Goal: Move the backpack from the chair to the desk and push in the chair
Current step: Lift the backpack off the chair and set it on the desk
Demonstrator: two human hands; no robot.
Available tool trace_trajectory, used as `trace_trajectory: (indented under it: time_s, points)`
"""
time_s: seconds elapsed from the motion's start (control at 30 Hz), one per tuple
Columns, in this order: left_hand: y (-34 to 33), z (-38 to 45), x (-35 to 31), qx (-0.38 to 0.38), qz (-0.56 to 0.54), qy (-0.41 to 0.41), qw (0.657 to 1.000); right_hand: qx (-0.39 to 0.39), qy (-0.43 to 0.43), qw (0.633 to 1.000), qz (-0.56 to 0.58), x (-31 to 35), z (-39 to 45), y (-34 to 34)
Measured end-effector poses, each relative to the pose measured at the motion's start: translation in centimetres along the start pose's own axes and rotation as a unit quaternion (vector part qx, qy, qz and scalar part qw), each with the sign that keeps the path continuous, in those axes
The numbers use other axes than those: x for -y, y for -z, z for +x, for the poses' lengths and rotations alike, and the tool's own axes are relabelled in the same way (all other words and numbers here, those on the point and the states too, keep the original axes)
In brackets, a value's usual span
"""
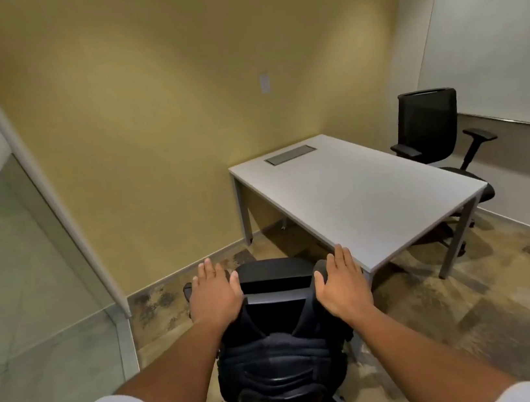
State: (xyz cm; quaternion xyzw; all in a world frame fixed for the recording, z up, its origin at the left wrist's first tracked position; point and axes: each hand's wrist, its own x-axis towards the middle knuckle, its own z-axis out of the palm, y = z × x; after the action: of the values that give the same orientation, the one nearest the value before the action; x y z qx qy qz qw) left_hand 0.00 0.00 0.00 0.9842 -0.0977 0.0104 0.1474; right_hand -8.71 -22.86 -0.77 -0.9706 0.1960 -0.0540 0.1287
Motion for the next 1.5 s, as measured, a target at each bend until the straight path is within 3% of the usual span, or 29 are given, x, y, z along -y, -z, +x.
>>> trace_trajectory:
  time_s: [0.17, 0.3, 0.53, 0.73, 1.1, 1.33, 1.43, 1.5]
  points:
    - [-0.9, 0.3, 1.0, 0.056, 0.019, 0.087, 0.994, 0.015, -0.064, 0.998, -0.004, 0.1, 0.1, -0.8]
    - [-0.6, 0.8, 1.0, 0.043, 0.001, 0.133, 0.990, -0.008, -0.096, 0.995, -0.023, 0.6, 0.7, -0.4]
    - [0.2, 2.2, 1.4, 0.010, -0.049, 0.182, 0.982, 0.029, -0.199, 0.976, 0.082, 1.0, 1.8, -0.1]
    - [-0.4, 3.5, 2.4, 0.075, -0.107, 0.247, 0.960, 0.036, -0.273, 0.952, 0.134, 1.3, 2.7, -0.6]
    - [-1.1, 4.8, 2.5, 0.116, -0.143, 0.246, 0.951, 0.017, -0.295, 0.946, 0.135, -0.2, 4.2, -1.7]
    - [-1.2, 4.2, 2.3, 0.080, -0.155, 0.272, 0.946, -0.007, -0.349, 0.904, 0.247, -0.9, 4.4, -1.9]
    - [-1.1, 4.0, 2.5, 0.040, -0.227, 0.315, 0.921, -0.059, -0.366, 0.876, 0.308, -1.2, 3.9, -1.9]
    - [-1.0, 3.7, 2.3, 0.013, -0.303, 0.356, 0.884, -0.106, -0.388, 0.839, 0.367, -1.5, 3.5, -1.9]
